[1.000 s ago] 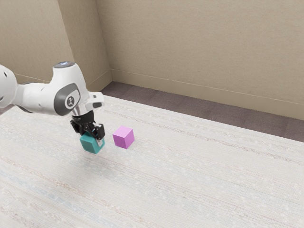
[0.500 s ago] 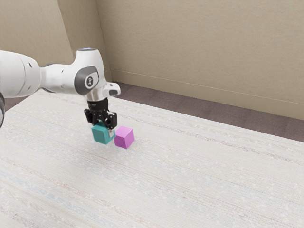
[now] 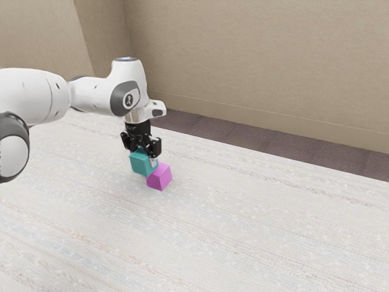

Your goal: Pick up the blue block with one arm, and put the blue block on the pink block with one arm

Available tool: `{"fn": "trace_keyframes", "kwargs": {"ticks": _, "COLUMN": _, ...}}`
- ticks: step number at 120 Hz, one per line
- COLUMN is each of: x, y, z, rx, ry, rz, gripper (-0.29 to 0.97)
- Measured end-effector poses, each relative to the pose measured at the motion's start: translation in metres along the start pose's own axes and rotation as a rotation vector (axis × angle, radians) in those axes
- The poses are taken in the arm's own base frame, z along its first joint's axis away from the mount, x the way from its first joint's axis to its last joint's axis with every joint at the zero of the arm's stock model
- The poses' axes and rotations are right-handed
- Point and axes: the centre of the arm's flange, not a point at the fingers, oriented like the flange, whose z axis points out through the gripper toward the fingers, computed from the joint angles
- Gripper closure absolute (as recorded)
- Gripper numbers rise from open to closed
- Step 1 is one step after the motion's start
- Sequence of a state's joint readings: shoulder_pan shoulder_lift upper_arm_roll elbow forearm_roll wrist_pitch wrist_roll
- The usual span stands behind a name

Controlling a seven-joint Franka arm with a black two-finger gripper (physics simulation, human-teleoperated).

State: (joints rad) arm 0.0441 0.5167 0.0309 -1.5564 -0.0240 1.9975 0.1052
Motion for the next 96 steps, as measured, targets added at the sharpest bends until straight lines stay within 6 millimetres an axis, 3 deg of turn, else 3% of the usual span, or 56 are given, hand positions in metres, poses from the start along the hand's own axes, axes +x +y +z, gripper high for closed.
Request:
{"fn": "trace_keyframes", "kwargs": {"ticks": 45, "x": 0.021, "y": 0.007, "z": 0.0, "rx": 0.005, "ry": 0.039, "rz": 0.007, "gripper": 0.33}}
{"fn": "trace_keyframes", "kwargs": {"ticks": 96, "x": 0.022, "y": 0.008, "z": 0.006, "rx": 0.001, "ry": 0.032, "rz": -0.074, "gripper": 0.32}}
